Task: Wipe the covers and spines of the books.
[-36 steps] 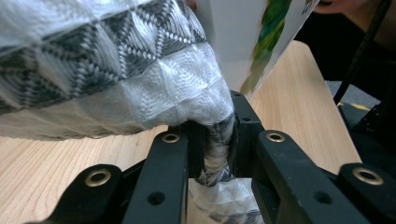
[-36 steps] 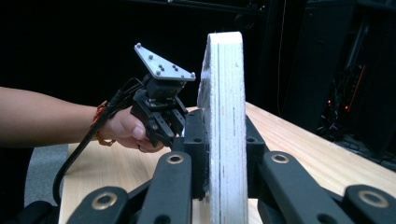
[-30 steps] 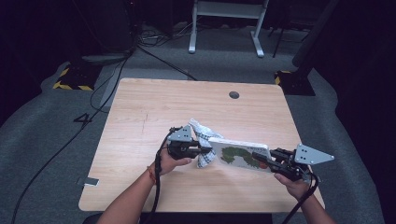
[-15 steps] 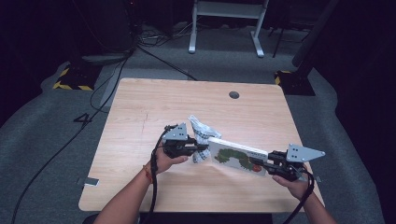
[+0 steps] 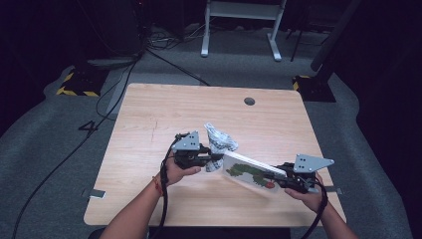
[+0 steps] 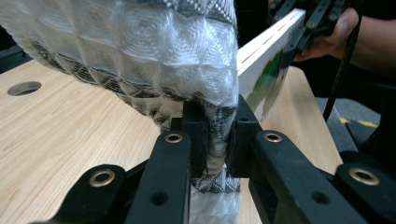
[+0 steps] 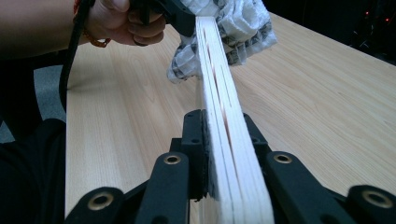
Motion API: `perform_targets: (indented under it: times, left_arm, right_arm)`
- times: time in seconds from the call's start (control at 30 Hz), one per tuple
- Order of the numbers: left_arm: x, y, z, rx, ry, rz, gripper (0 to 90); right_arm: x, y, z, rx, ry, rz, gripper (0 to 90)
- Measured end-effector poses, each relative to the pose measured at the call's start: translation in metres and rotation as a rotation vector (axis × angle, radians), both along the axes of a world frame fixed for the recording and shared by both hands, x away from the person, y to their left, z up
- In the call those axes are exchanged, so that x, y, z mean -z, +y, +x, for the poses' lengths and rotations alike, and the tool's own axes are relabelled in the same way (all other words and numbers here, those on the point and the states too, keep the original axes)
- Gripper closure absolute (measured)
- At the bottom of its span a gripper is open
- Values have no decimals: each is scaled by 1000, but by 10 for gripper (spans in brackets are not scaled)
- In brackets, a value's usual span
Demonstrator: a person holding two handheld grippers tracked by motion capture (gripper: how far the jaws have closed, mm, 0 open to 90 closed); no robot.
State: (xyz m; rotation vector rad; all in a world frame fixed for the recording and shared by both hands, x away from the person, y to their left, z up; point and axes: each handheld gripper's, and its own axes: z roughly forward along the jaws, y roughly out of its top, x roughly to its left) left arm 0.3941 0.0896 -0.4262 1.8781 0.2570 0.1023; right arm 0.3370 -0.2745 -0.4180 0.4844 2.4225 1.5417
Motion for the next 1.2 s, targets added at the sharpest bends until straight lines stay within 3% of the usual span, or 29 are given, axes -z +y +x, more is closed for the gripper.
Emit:
perform_targets:
  times: [0.07,0.27,0.43,0.67,0.73,0.93,1.2]
  left_arm:
    - [0,0,0,-3,-2,4,813]
    - [-1,1,0,-47,-8,30,813]
    - [7,-2,3,-85,11,91,815]
    - [17,-15,2,-65,25,165,814]
    - [18,-20,2,-81,28,197,815]
    - [23,-41,-4,-43,39,236,816]
    - [25,-42,-5,-13,80,154,815]
  right_arm:
    - [0,1,0,-2,3,-4,774]
    - [-8,2,-5,10,-76,7,784]
    - [-24,-11,-11,36,-128,101,785]
    - [-38,-21,-16,63,-177,212,785]
    - [-40,-20,-18,69,-191,224,784]
    - [-42,-15,-19,76,-217,277,783]
    - [-36,-18,-16,78,-201,297,781]
